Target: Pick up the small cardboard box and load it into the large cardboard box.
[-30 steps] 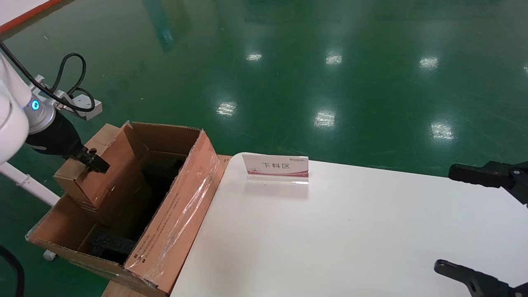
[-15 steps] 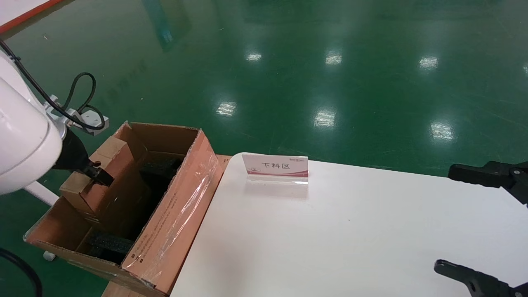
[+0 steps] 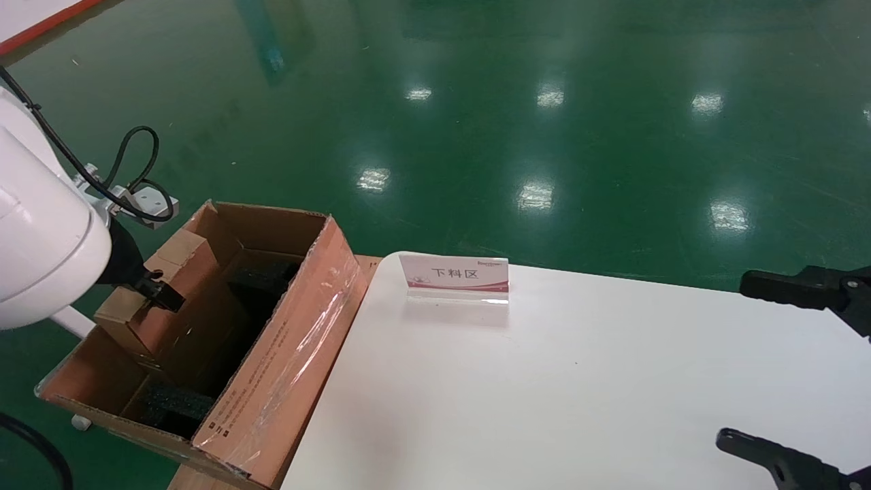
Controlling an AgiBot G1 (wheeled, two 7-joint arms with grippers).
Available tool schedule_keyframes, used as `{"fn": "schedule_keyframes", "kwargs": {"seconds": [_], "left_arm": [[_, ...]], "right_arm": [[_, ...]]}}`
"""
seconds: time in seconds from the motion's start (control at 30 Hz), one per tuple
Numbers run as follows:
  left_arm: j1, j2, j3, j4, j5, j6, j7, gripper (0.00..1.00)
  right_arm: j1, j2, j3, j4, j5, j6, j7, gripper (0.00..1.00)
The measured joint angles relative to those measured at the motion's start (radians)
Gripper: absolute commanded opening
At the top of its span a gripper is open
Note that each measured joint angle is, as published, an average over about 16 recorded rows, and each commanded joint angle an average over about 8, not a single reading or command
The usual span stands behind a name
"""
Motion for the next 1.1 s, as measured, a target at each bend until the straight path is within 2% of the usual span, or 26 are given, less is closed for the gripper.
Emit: {"fn": "schedule_keyframes", "kwargs": {"seconds": [0.8,1.1], "left_arm": [[-0.005,-0.001,0.001,-0.004,0.001,0.002,0.0,1.0],[-0.073,0.005,-0.028,0.01,-0.047,0.049,0.094,1.0]], "right_arm": [[0.0,0.0,0.0,0.0,0.0,0.0,0.0,1.0],[0.0,0.0,0.0,0.0,0.0,0.0,0.0,1.0]]}}
